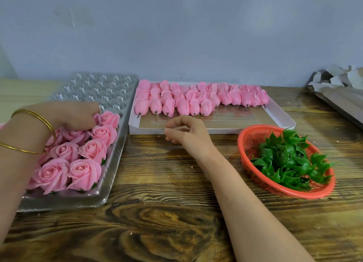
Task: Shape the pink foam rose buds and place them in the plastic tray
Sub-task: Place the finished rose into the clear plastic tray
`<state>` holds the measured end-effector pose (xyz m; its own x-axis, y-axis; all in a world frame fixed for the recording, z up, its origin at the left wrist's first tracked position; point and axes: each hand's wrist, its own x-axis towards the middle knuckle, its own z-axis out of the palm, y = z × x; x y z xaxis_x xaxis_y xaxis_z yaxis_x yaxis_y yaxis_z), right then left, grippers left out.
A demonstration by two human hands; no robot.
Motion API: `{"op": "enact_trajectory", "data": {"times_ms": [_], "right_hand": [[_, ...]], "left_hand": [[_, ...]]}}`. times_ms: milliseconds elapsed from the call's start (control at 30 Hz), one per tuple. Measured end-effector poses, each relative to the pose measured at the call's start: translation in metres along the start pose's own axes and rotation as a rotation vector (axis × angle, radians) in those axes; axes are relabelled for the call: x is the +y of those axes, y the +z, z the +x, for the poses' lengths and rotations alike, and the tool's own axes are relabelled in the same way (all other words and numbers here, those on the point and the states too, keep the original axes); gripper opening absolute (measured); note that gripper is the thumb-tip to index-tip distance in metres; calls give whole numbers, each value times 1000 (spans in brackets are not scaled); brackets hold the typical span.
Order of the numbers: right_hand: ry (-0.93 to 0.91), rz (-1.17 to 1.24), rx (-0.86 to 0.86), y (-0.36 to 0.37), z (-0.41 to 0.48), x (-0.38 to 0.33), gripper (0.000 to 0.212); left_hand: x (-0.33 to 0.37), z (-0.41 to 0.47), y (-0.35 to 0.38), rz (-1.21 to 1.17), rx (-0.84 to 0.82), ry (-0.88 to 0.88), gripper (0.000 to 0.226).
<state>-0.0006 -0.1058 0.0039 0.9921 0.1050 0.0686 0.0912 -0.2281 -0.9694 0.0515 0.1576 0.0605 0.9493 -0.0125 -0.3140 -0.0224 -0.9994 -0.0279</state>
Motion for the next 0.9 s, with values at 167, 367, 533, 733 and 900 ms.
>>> {"op": "enact_trajectory", "data": {"times_ms": [167,367,533,733,900], "right_hand": [[2,3,-8,-1,-1,-1,8],[9,-6,-17,-1,0,-1,7],[5,-11,-16,-1,0,-1,7],[-2,-13,-23,-1,-1,-1,7],[10,-12,-26,-1,-2,-2,6]], "left_hand": [[4,1,1,39,-18,1,20],[3,4,4,67,-53,18,7],[-1,6,6,-11,-101,51,14],[-1,7,9,-101,-133,89,13],[0,9,14,-152,-76,39,9]]}}
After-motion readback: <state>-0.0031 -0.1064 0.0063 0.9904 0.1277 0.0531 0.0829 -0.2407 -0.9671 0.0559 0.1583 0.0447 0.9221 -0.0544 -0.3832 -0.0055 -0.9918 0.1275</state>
